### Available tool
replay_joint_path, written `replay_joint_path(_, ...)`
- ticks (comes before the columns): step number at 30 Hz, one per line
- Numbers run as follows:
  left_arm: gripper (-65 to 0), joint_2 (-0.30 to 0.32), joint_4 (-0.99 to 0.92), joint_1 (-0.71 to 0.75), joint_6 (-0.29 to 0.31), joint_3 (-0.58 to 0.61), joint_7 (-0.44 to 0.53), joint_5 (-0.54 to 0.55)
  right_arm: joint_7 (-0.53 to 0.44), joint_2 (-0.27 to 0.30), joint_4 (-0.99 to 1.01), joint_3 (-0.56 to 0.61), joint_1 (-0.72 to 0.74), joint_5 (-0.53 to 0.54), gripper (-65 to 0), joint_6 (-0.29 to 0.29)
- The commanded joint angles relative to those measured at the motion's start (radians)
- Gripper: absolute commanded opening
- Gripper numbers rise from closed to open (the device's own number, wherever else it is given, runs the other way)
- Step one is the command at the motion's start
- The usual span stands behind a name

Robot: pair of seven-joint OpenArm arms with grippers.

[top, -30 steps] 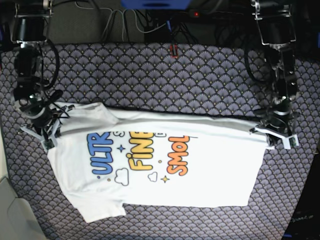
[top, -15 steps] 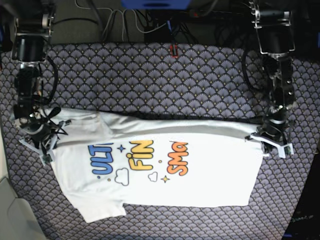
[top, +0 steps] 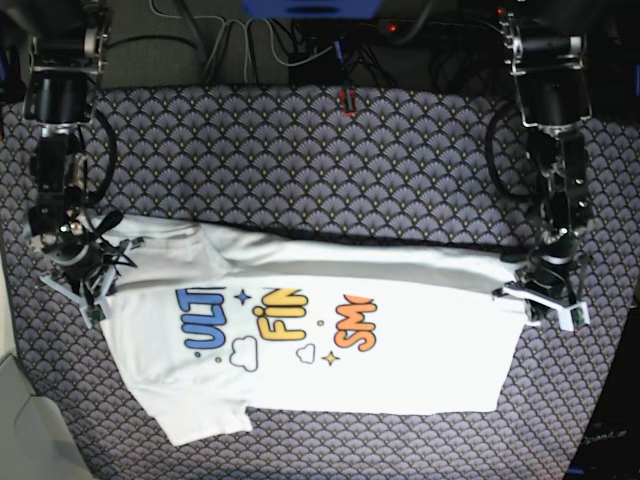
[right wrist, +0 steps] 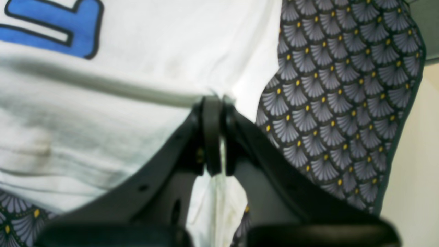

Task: Fold the T-shirt properly
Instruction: 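Drag the held collar edge with both grippers toward the hem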

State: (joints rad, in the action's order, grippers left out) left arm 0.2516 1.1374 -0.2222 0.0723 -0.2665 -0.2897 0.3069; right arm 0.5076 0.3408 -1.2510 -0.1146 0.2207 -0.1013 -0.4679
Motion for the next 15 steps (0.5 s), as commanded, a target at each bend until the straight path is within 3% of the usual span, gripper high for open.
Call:
replay_joint_path(1,-64.6,0.013,0.017,-0.032,0.002,-0.003,0.027,0.004,-0.022,0.017,-0.017,-0.004,0.021,-0.004,-65.0,0.008)
replay_joint_path(15,-64.5,0.027,-0.083,-0.058,0.002,-0.003,0.027,0.004,-0.019,0.019,-0.017,0.049,0.019,-0.004,-65.0,0.008)
